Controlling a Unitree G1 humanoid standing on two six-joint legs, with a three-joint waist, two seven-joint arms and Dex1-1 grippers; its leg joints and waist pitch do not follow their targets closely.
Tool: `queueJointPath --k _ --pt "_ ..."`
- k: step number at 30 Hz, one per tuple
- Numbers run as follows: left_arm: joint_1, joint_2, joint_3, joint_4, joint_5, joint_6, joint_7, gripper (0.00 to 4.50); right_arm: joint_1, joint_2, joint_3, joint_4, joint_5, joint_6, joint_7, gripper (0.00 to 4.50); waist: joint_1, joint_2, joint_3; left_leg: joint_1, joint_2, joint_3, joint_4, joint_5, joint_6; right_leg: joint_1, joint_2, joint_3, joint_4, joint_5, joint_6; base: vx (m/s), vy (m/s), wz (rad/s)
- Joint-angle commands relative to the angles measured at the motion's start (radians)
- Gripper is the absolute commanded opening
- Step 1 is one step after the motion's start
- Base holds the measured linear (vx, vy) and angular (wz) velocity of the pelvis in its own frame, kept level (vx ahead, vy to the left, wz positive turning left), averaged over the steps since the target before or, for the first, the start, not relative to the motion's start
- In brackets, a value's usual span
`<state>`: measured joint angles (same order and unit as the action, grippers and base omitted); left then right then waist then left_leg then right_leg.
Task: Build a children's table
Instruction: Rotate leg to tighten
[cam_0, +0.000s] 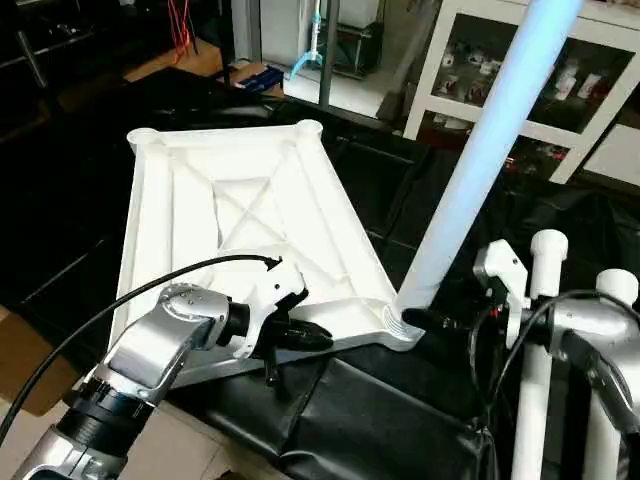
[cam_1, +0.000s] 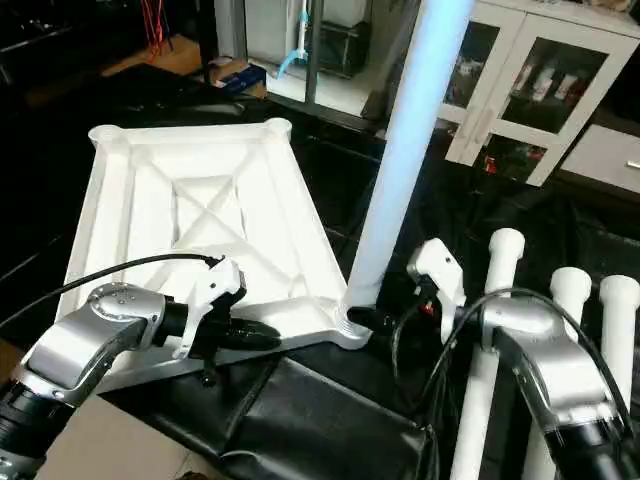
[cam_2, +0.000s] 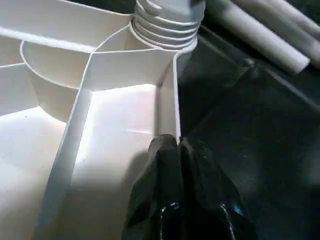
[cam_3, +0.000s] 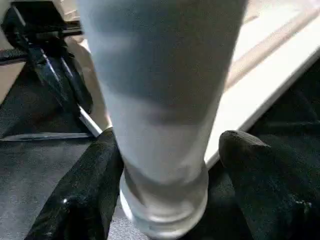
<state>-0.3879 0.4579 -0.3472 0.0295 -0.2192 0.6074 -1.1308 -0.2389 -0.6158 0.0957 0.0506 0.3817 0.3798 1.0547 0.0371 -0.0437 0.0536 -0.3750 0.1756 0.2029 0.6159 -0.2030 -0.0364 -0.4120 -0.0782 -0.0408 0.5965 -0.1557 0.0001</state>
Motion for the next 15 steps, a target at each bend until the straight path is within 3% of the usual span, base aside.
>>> queueJointPath --k 1,4,5,8,15 --pt "-0.023 -0.01 -0.011 -0.056 -0.039 -0.025 -0.046 0.0 -0.015 -0.021 0.018 0.016 -0.012 -0.01 0.029 3.2 -0.003 0.002 -0.062 0.022 0.058 -0.028 -0.083 -0.219 0.018 0.038 -0.06 0.039 -0.068 -0.296 -0.208 0.0 0.0 0.0" --pt "-0.023 -0.006 -0.012 -0.058 -0.04 -0.024 -0.053 0.0 -0.027 -0.015 0.03 0.05 -0.021 -0.026 0.059 3.2 -0.004 0.003 -0.064 0.02 0.058 -0.027 -0.081 -0.193 0.03 0.041 -0.059 0.038 -0.063 -0.247 -0.228 0.0 0.0 0.0" --pt "-0.023 -0.006 -0.012 -0.059 -0.04 -0.024 -0.053 0.0 -0.028 -0.014 0.031 0.051 -0.022 -0.027 0.06 2.95 -0.003 0.003 -0.064 0.021 0.058 -0.026 -0.08 -0.187 0.032 0.042 -0.06 0.039 -0.062 -0.236 -0.233 0.0 0.0 0.0" --pt "-0.022 -0.003 -0.011 -0.06 -0.039 -0.023 -0.056 0.0 -0.034 -0.016 0.045 0.074 -0.029 -0.034 0.075 2.83 -0.004 0.0 -0.066 0.018 0.057 -0.026 -0.079 -0.172 0.043 0.045 -0.06 0.038 -0.058 -0.214 -0.243 0.0 0.0 0.0" --pt "-0.022 0.005 -0.018 -0.063 -0.041 -0.02 -0.056 0.0 -0.045 -0.021 0.049 0.093 -0.037 -0.041 0.097 2.26 -0.005 0.002 -0.062 0.021 0.058 -0.027 -0.081 -0.2 0.034 0.043 -0.06 0.038 -0.063 -0.264 -0.235 0.0 0.0 0.0"
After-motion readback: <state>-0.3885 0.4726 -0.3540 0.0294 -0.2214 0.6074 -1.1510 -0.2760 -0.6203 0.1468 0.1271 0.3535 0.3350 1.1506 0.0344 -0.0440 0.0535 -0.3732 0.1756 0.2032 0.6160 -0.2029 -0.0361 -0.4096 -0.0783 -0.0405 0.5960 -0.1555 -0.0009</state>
